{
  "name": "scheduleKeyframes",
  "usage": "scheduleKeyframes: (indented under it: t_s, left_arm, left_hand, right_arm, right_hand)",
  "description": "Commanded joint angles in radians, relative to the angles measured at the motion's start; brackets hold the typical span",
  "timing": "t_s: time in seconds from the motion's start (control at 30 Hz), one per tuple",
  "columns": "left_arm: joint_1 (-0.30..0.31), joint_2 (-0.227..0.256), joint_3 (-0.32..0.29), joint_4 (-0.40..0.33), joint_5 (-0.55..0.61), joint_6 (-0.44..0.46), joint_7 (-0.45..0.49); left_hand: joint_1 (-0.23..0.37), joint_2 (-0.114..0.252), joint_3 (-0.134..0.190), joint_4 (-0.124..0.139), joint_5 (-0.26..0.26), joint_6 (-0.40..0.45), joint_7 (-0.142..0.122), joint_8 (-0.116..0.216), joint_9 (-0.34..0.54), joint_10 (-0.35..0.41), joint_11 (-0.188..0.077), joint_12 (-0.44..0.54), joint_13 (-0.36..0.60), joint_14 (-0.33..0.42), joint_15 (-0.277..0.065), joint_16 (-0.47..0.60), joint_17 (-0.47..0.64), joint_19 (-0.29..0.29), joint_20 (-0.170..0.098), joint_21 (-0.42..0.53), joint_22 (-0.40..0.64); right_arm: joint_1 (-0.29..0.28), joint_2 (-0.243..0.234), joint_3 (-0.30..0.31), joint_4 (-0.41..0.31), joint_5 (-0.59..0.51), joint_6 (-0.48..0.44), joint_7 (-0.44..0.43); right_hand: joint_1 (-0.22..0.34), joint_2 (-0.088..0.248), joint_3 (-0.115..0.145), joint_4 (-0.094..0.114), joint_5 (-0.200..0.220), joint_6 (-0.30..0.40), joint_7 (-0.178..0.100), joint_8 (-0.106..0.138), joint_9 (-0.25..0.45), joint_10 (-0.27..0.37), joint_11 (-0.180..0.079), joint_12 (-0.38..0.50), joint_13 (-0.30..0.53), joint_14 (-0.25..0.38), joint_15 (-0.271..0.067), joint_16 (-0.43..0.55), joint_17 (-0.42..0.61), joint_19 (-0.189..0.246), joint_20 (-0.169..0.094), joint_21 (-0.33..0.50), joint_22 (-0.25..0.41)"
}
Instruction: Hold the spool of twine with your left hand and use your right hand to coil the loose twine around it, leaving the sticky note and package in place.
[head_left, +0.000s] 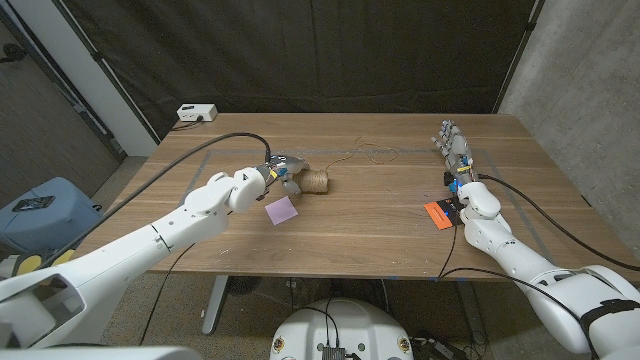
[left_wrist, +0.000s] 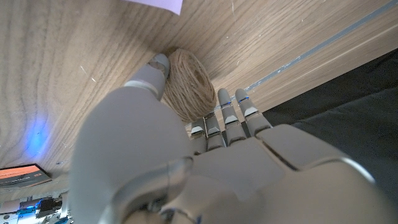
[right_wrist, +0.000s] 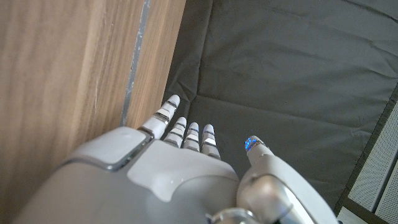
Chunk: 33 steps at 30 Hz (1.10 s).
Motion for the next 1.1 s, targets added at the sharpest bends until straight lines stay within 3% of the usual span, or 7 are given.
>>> scheduleKeyframes:
  t_s: [0.03, 0.2, 0.5, 1.1]
  left_arm:
    - [0.003, -0.009, 0.006, 0.006, 0.011, 0.008, 0.024]
    - [0.005, -0.014, 0.006, 0.008, 0.016, 0.017, 0.040]
    - [0.010, -0.015, 0.012, 0.007, 0.026, 0.020, 0.054]
    - [0.024, -0.015, 0.004, 0.001, 0.030, 0.017, 0.103]
  left_hand:
    - [0.014, -0.001, 0.010, 0.003, 0.005, 0.023, -0.002, 0.017, 0.008, 0.025, -0.003, 0.011, 0.006, 0.020, -0.001, 0.007, 0.001, 0.017, 0.001, 0.010, 0.004]
    - [0.014, -0.002, 0.012, 0.005, 0.006, 0.037, 0.002, 0.028, 0.011, 0.041, -0.008, 0.016, 0.008, 0.036, -0.006, 0.010, 0.000, 0.024, 0.001, 0.013, 0.004]
    - [0.012, -0.006, 0.019, 0.007, 0.009, 0.090, -0.014, 0.063, 0.020, 0.101, -0.029, 0.034, 0.013, 0.094, -0.027, 0.019, -0.009, 0.043, 0.001, 0.022, 0.003]
    - [0.015, -0.005, 0.034, 0.007, 0.015, 0.113, -0.018, 0.085, 0.028, 0.139, -0.038, 0.038, 0.018, 0.127, -0.044, 0.017, -0.020, 0.056, -0.001, 0.028, 0.001]
  right_arm:
    - [0.003, 0.001, -0.002, 0.009, 0.005, -0.007, 0.013]
    - [0.002, 0.000, -0.002, 0.009, 0.006, -0.009, 0.016]
    - [-0.005, 0.000, -0.001, 0.002, 0.011, -0.012, 0.021]
    - [-0.045, -0.018, 0.001, -0.060, 0.010, -0.031, 0.000]
  right_hand:
    - [-0.005, 0.009, 0.006, 0.002, -0.003, 0.000, -0.002, 0.004, 0.004, -0.004, -0.001, 0.007, 0.004, -0.005, -0.003, 0.007, 0.002, 0.003, -0.012, 0.004, 0.006]
    - [-0.005, 0.010, 0.007, 0.002, -0.003, 0.000, -0.002, 0.004, 0.004, -0.004, -0.001, 0.008, 0.004, -0.005, -0.003, 0.007, 0.002, 0.003, -0.012, 0.004, 0.006]
    - [-0.005, 0.009, 0.008, 0.001, -0.003, 0.001, -0.001, 0.005, 0.004, 0.000, -0.003, 0.009, 0.004, -0.002, -0.004, 0.008, 0.002, 0.004, -0.013, 0.005, 0.006]
    - [-0.007, 0.009, 0.009, 0.001, -0.003, 0.003, 0.000, 0.005, 0.005, 0.001, -0.003, 0.009, 0.004, 0.000, -0.005, 0.008, 0.002, 0.007, -0.014, 0.005, 0.006]
